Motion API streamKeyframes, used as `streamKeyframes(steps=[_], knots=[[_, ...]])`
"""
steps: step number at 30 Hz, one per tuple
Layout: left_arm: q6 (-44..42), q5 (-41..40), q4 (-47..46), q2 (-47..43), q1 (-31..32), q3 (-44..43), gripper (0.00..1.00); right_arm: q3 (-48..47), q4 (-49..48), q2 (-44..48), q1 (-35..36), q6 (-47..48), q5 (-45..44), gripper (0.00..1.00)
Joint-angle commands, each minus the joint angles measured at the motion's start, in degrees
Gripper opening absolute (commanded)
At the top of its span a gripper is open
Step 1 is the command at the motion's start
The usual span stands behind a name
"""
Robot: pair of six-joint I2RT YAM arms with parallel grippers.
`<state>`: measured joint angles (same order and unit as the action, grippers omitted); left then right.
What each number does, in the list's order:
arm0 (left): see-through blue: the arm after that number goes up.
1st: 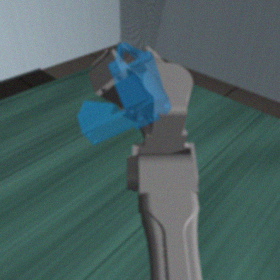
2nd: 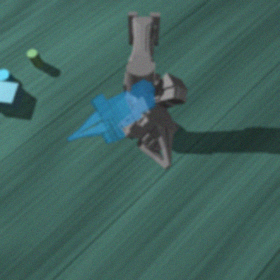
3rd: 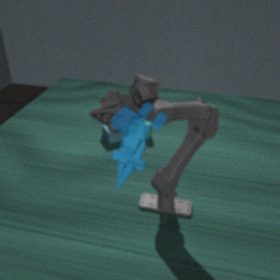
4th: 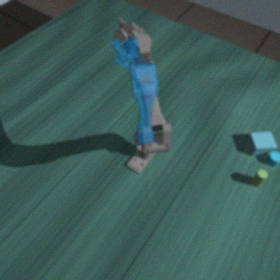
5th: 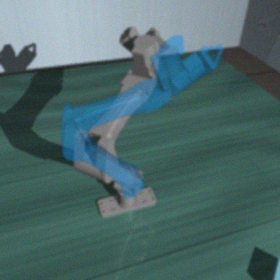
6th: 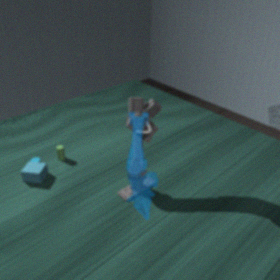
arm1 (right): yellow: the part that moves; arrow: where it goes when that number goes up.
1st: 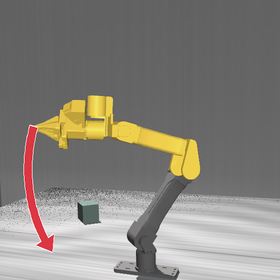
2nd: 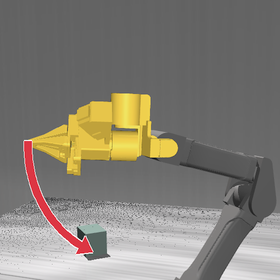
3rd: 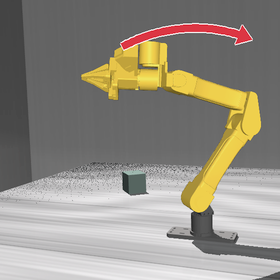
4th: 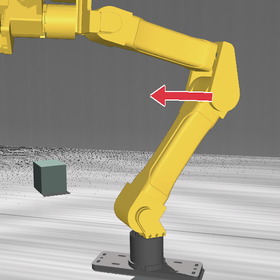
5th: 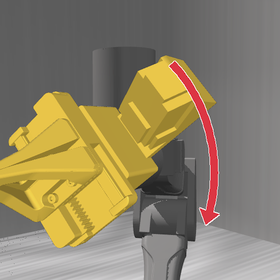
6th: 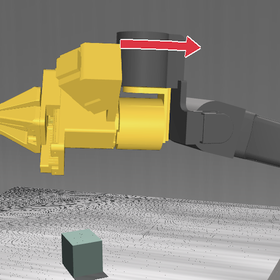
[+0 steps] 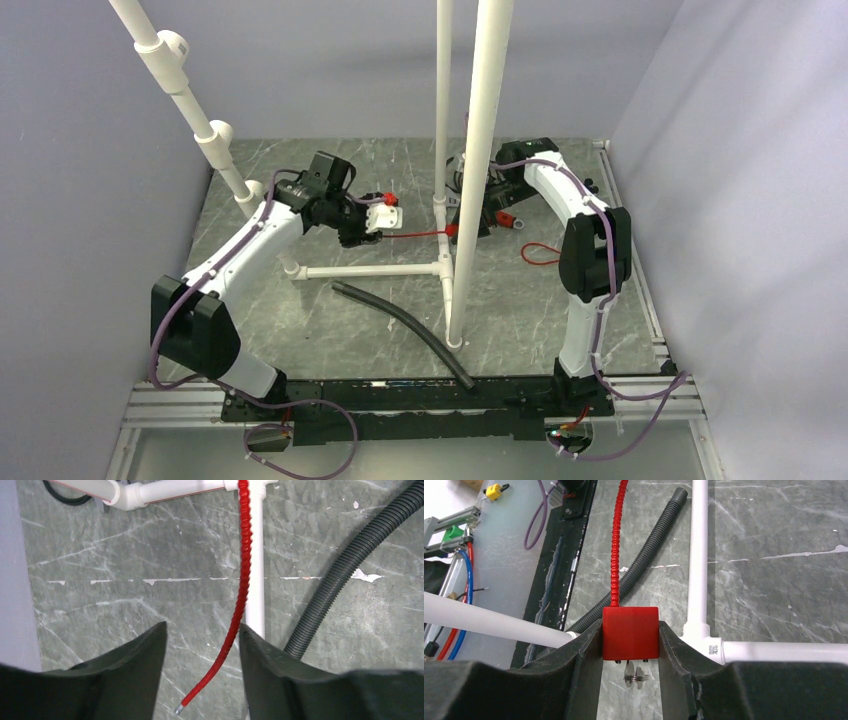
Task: Lock with the key
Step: Lock the lock.
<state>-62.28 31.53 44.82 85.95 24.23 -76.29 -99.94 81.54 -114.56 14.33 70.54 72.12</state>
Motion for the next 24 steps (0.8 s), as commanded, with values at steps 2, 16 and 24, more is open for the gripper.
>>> streamKeyframes(steps=[2,16,24], knots=[[-0.6,0.3,-1.8,-1.1,1.6,0.2,0.39,-2.7,4.1,-0.4,-0.2,2.8,4.9,0.00],[21.6,15.6,12.2,1.8,1.6,-19.7,0.00,-1.2,-3.6,2.0,-2.9,-1.4,5.1,0.74],[28.6,21.0,12.9,3.2,1.6,-25.1,0.00,12.2,-34.4,12.7,-2.9,-21.1,3.1,0.84]])
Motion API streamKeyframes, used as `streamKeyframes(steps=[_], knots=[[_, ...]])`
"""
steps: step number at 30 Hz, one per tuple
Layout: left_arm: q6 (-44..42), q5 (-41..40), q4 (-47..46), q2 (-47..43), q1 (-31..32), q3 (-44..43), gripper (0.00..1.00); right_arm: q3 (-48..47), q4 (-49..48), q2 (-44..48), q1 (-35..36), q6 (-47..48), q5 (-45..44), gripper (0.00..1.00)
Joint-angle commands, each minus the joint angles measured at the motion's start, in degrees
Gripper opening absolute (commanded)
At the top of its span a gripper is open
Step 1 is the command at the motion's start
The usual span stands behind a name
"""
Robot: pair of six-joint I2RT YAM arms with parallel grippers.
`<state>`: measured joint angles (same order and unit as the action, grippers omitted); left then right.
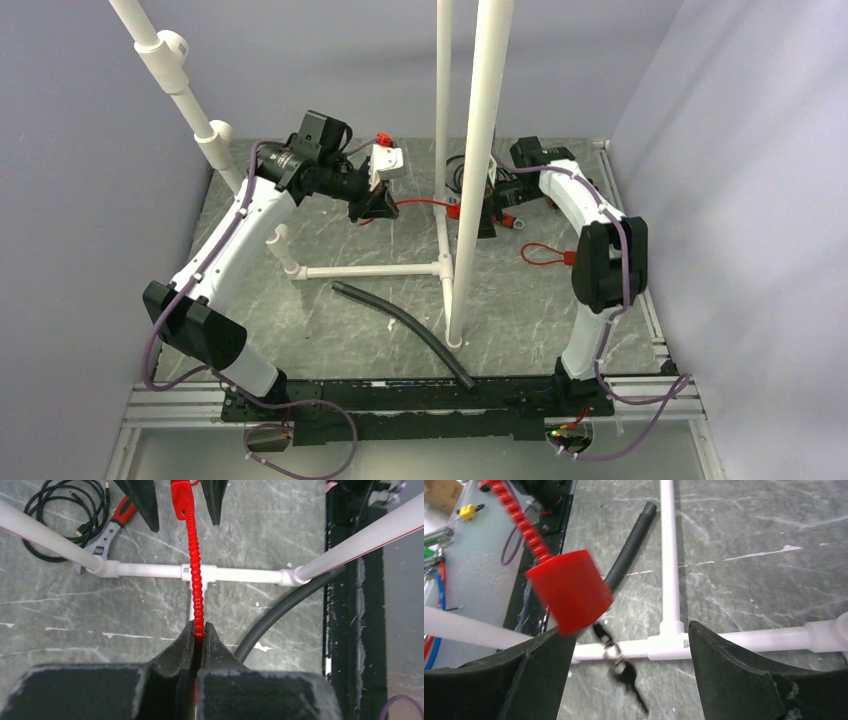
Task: Lock with the key
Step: Lock the lock.
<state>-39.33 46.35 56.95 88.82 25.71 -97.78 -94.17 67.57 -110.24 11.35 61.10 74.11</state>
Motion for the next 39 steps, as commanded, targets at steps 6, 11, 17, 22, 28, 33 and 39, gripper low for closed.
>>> streamKeyframes(steps=[6,11,17,22,28,33,39], knots=[[3.8,7.9,6.1,3.9,0.1,-8.6,0.00,11.1,-31.0,14.7,0.1,-15.4,-0.1,0.80],[2.8,8.4,7.9,5.3,0.1,-9.7,0.00,5.3,-16.7,12.1,0.3,-3.5,-0.4,0.75],[3.8,9.6,6.0,4.9,0.1,-8.8,0.00,1.3,-6.6,9.6,1.7,6.8,-1.2,0.69],[3.9,11.0,6.4,5.5,-0.2,-9.5,0.00,0.7,-2.2,9.2,3.0,12.5,-2.4,0.61],[4.8,11.8,5.2,5.5,-0.5,-8.8,0.00,1.8,-3.1,9.7,3.1,12.3,-2.4,0.47],[5.7,11.9,3.8,5.4,-1.3,-7.6,0.00,2.0,-2.9,10.2,3.1,12.7,-2.5,0.29],[8.5,9.9,-0.3,4.6,-2.1,-4.9,0.00,1.6,-3.0,10.4,3.2,11.1,-1.8,0.00]])
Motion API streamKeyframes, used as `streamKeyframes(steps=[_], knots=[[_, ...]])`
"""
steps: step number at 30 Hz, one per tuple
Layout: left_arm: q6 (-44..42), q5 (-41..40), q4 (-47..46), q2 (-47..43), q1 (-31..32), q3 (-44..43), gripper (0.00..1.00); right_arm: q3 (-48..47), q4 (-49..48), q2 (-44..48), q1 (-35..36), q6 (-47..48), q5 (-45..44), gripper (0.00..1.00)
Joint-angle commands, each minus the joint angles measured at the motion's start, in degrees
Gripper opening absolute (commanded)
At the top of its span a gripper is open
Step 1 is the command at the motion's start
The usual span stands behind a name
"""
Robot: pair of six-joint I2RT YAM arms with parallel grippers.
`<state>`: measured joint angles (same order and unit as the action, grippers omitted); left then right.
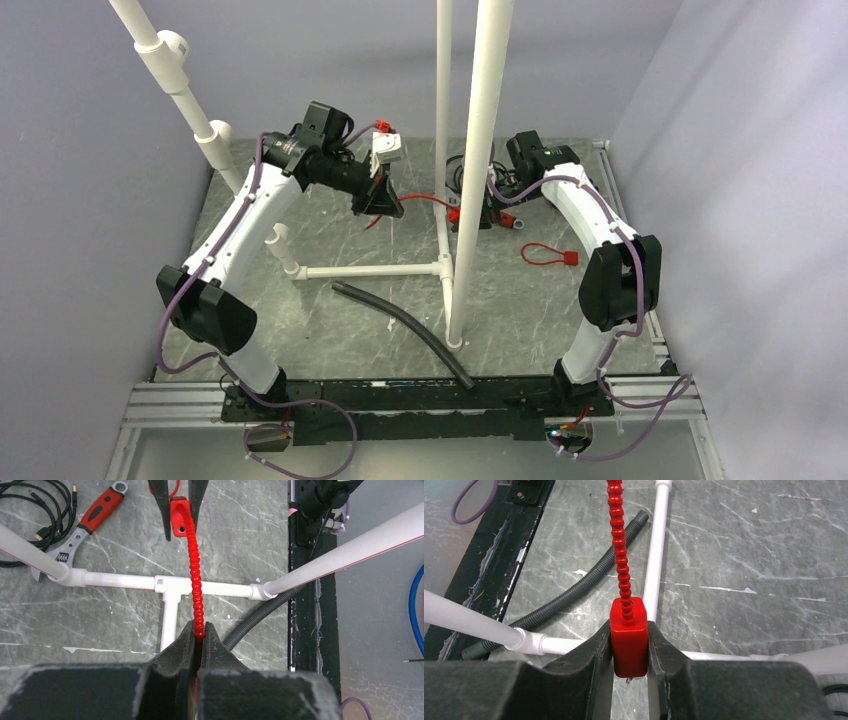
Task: Lock with the key
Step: Lock the lock.
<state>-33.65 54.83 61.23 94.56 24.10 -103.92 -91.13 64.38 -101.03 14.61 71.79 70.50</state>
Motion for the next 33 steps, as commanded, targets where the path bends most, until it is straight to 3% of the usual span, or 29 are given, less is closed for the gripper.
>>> streamKeyframes(steps=[1,3,4,6,9,18,28,33], knots=[[3.9,0.3,-5.9,-1.6,-0.5,2.1,0.04,-1.4,-0.6,1.3,0.0,-1.0,2.1,0.00],[5.1,-1.7,-8.2,-2.5,-0.6,3.7,0.28,-1.0,-2.2,1.5,0.0,-4.0,2.2,0.00],[5.2,-3.0,-8.6,-3.0,-0.6,4.4,0.35,-0.8,-3.1,1.5,0.0,-5.6,2.0,0.00],[5.0,-6.9,-9.7,-3.8,-0.7,5.4,0.45,-0.7,-4.3,1.3,-0.1,-8.5,0.9,0.00],[2.9,-11.5,-8.6,-4.3,-1.1,5.1,0.50,-0.9,-3.8,0.6,-0.1,-9.6,-0.7,0.00],[-5.9,-22.9,-3.4,-4.8,-1.1,3.8,0.54,0.3,-4.0,0.9,-0.1,-11.7,-3.7,0.00],[-9.7,-29.7,-2.9,-3.1,-1.1,4.4,0.48,-0.2,-3.4,0.7,-0.1,-11.5,-2.9,0.00],[-9.6,-30.8,-3.7,-2.9,-1.1,4.8,0.40,-0.2,-2.7,0.6,-0.1,-10.9,-3.1,0.00]])
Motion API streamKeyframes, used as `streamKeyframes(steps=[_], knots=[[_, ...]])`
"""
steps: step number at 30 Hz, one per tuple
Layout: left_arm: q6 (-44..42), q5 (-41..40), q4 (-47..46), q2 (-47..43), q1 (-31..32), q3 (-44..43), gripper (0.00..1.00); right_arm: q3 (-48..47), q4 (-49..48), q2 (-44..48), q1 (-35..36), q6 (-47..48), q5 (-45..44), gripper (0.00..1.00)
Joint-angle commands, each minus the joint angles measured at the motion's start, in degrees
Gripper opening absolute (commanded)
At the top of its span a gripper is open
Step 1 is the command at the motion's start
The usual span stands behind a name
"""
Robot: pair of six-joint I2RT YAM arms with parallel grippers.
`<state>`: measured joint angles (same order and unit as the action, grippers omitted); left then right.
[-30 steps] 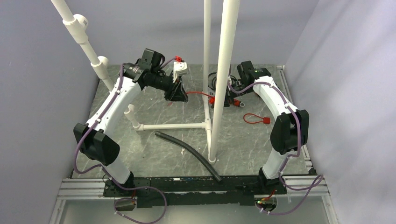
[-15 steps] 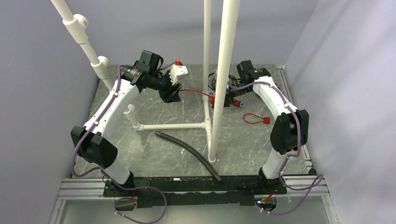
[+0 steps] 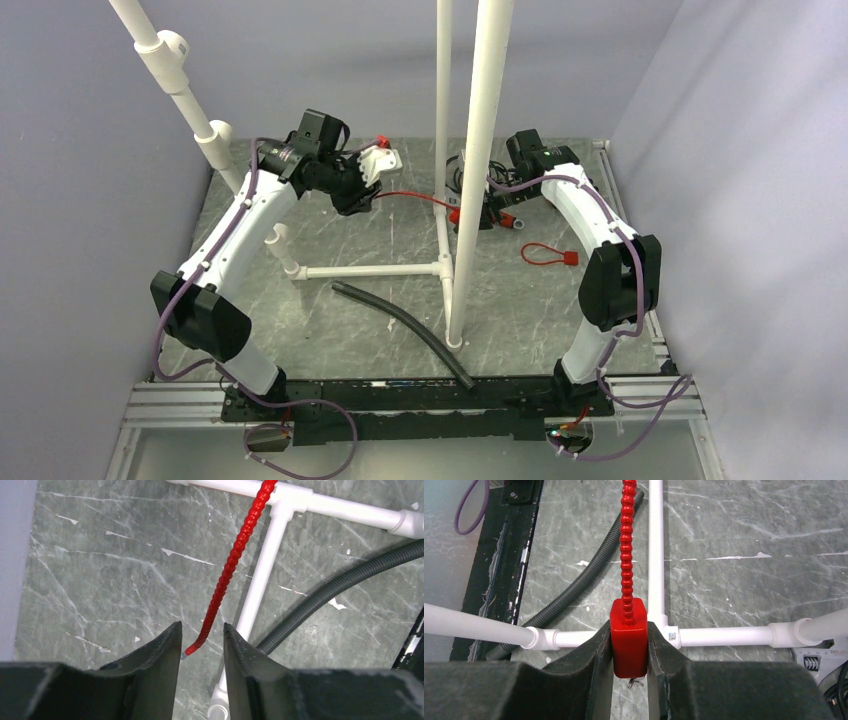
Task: Lock with the key
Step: Lock the lock.
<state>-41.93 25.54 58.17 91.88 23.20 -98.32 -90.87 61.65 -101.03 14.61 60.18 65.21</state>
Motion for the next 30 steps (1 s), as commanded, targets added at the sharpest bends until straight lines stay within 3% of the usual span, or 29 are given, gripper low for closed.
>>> streamKeyframes(steps=[1,11,15,19,23,30], knots=[[-1.4,-1.5,-1.0,-0.3,-0.2,-0.6,0.37,-0.5,0.2,0.6,-0.1,0.8,2.3,0.00],[-3.2,-0.6,-1.5,0.0,-0.2,0.3,0.20,-1.4,1.0,0.2,-0.2,1.1,3.3,0.00],[-1.1,2.5,-0.9,0.5,-0.2,-0.7,0.00,-1.1,-1.3,0.6,-0.2,-1.2,3.7,0.00],[5.5,10.6,-2.4,0.1,-0.2,-1.7,0.00,2.1,-11.3,2.8,-0.1,-9.7,5.0,0.00],[17.4,19.5,-11.8,-2.6,-0.2,2.2,0.00,7.7,-29.3,5.1,0.3,-23.5,5.8,0.00],[45.3,26.5,-43.7,-9.3,0.4,15.3,0.00,15.1,-53.9,8.0,2.2,-42.5,4.5,0.00]])
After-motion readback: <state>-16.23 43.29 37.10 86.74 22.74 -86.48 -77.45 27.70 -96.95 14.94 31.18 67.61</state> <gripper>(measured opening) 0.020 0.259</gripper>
